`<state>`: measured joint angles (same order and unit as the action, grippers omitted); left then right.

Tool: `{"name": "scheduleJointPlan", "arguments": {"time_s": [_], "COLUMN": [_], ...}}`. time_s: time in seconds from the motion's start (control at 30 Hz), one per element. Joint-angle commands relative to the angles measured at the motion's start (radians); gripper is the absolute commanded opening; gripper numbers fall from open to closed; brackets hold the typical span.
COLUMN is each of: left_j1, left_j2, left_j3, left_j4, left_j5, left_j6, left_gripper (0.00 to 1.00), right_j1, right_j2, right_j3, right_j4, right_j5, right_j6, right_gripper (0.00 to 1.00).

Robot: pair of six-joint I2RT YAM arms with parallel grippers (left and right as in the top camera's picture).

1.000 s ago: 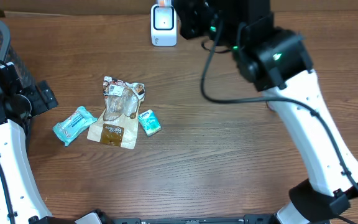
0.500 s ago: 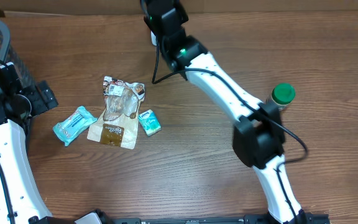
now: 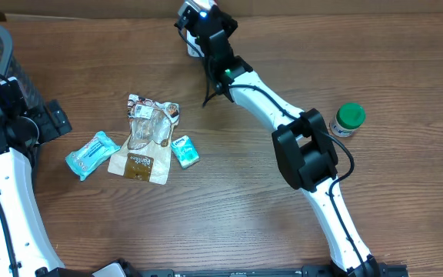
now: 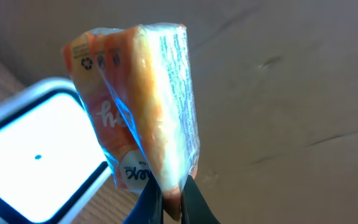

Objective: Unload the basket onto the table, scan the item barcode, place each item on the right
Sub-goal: 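Hold the orange pack in front of the scanner window, then carry the orange pack right and place it beside the jar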

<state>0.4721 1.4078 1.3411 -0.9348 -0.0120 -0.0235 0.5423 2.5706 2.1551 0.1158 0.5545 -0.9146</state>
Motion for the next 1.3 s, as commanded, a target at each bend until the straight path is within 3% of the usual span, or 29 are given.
{"name": "scheduleJointPlan", "arguments": {"time_s": [0.0,0.67,0.87,1.03,1.27], "left_j1": [0.012,0.012,0.012,0.012,0.012], "left_j2": [-0.013,-0.013,-0.013,-0.013,-0.013], "left_j3": [0.003,0.003,0.003,0.003,0.003], "left_j4": [0.004,0.004,0.004,0.004,0.004], "left_j5": [-0.014,-0.014,-0.014,-0.014,-0.014], "left_j6": [-0.007,-0.006,-0.006,-0.007,-0.006], "left_gripper": [1.0,1.0,1.0,1.0,1.0], "right_j1": [-0.009,0.037,0.05,0.063,0.05], "right_j2": [0.016,-0.003,-0.1,-0.251,-0.425], "right_j3": [0.01,0.011,0.011,0.011,0.011], "right_j4": [0.0,-0.053,-0.187,-0.467,-1.04], "right_j5": [-0.043,-0.043,-0.073,-0.196,-0.329], "right_j6": [-0.034,0.021,0.225,0.459,1.04], "right_gripper": [0.04,0.04,0.04,0.04,0.04]}}
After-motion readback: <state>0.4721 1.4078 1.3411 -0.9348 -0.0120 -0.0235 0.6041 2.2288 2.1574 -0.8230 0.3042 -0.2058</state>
